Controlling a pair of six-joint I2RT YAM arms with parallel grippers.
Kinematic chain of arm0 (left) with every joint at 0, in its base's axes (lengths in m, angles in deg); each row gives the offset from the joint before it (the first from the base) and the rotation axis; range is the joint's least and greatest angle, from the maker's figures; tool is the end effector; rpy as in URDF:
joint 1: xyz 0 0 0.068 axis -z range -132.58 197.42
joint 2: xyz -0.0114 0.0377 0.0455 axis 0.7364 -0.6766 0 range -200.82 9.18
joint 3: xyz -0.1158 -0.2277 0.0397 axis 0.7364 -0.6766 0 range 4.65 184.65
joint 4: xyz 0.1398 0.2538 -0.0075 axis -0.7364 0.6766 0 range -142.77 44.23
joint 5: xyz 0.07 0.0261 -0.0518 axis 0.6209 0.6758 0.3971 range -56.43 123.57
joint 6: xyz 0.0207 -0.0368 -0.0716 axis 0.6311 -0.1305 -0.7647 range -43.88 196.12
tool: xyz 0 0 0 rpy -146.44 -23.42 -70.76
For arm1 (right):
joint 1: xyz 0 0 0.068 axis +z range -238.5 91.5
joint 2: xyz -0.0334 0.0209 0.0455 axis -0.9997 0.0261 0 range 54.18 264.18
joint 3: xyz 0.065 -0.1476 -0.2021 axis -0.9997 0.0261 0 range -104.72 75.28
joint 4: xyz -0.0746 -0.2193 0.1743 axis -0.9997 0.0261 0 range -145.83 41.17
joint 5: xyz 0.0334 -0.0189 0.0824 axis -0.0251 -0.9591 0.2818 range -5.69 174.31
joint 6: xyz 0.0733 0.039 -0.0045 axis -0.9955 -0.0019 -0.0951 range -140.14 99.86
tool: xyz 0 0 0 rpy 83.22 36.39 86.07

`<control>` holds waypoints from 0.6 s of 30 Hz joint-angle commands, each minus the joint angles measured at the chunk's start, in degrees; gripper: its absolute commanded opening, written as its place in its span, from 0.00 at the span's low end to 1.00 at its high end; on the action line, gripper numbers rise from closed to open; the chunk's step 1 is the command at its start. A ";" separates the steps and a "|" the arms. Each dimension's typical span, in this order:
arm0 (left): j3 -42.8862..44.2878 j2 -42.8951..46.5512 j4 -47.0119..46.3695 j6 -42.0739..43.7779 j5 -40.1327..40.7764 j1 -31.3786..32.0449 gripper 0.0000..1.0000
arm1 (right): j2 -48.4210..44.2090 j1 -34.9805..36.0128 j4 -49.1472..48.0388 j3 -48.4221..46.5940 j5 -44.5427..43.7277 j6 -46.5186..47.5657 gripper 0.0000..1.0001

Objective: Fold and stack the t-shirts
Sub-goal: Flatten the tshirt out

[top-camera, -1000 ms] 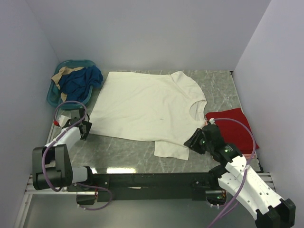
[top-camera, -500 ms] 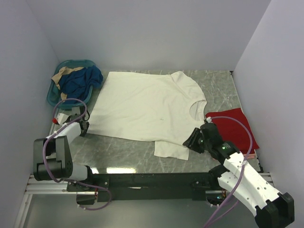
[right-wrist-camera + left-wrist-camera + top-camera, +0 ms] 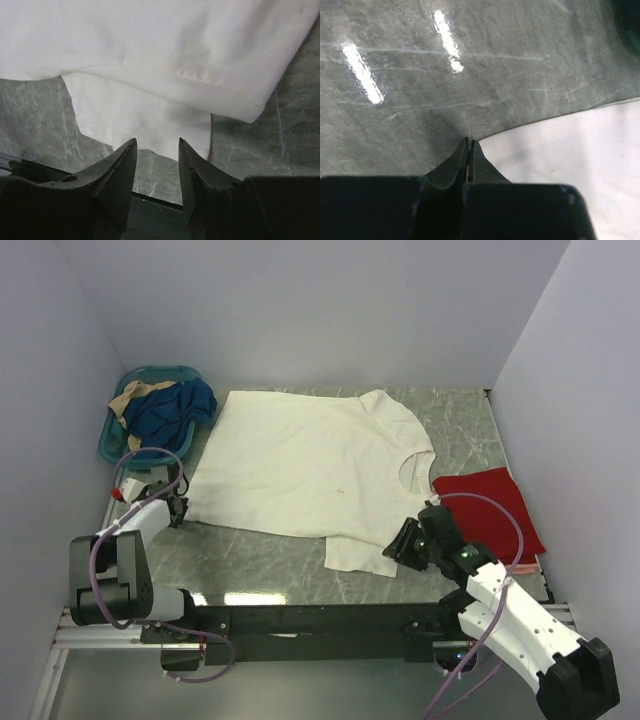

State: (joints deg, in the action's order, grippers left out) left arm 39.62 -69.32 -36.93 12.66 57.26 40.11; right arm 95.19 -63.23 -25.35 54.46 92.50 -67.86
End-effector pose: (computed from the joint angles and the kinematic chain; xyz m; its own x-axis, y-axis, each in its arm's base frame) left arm 0.2767 0.0649 0.0909 -0.0955 -0.8382 -0.5369 -0.9064 0.2962 -0.3013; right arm 0.1794 0.0962 0.1256 -0.8436 0.4115 -0.3449 0.1783 0.8206 0.5429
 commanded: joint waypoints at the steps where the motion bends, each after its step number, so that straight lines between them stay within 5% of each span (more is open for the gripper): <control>1: 0.37 2.91 0.95 1.41 -0.48 0.02 0.01 | 2.31 0.91 -5.15 1.48 0.87 -0.52 0.46; 9: 0.64 5.64 0.43 1.41 -2.23 0.02 0.01 | 9.35 3.55 -8.34 2.19 -4.57 -2.46 0.47; 18: 0.11 6.69 -1.42 0.53 -4.87 -0.07 0.01 | 1.27 4.08 1.59 1.57 -12.14 -8.44 0.52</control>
State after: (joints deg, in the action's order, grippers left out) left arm 39.62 -64.62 -36.63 13.45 53.80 40.11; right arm 98.47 -59.71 -27.82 56.87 85.02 -73.83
